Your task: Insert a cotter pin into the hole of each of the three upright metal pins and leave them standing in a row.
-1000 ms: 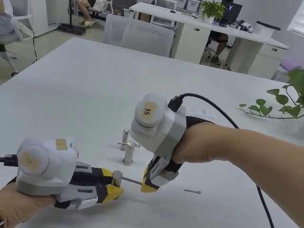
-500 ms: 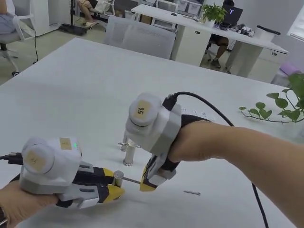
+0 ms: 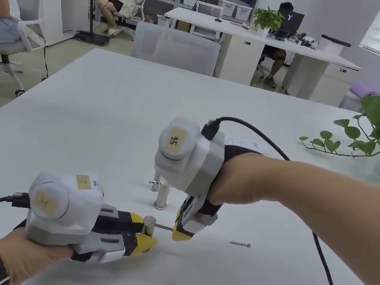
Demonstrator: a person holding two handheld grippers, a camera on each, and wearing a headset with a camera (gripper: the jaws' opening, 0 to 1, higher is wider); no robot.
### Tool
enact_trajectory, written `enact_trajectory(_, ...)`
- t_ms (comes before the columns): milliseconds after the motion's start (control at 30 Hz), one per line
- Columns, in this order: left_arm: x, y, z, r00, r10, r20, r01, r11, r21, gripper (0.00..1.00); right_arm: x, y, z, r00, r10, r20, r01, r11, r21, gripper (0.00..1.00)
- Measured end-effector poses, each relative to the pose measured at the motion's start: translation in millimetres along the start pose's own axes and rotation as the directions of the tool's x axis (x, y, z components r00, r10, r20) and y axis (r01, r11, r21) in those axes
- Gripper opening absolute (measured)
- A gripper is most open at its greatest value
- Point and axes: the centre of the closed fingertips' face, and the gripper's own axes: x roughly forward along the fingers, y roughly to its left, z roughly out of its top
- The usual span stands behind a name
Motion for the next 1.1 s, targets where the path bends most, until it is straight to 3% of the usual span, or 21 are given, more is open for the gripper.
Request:
enact_trajectory(567,0.5,0.5,-1.1,1.0000,0.001,-0.002,-0.001,1.000,-0.005,0.12,1.3,-0.7,3.2,1.0000,-0.007,0.002,0.007,1.000,-0.012,0.02)
enact_trajectory(833,1.3,-1.6,3.5,0.9997,-0.010,0.022,0.010,1.000,-0.005,0.13,1.6,-2.1,4.2,0.9999,-0.012,0.005,0.012,1.000,-0.024,0.02)
enact_trajectory(1100,3.0,-4.1,3.2,0.9996,-0.018,0.021,0.017,1.000,0.012,0.12,1.0,-3.0,3.7,0.9998,-0.020,0.006,0.021,0.998,-0.052,0.02)
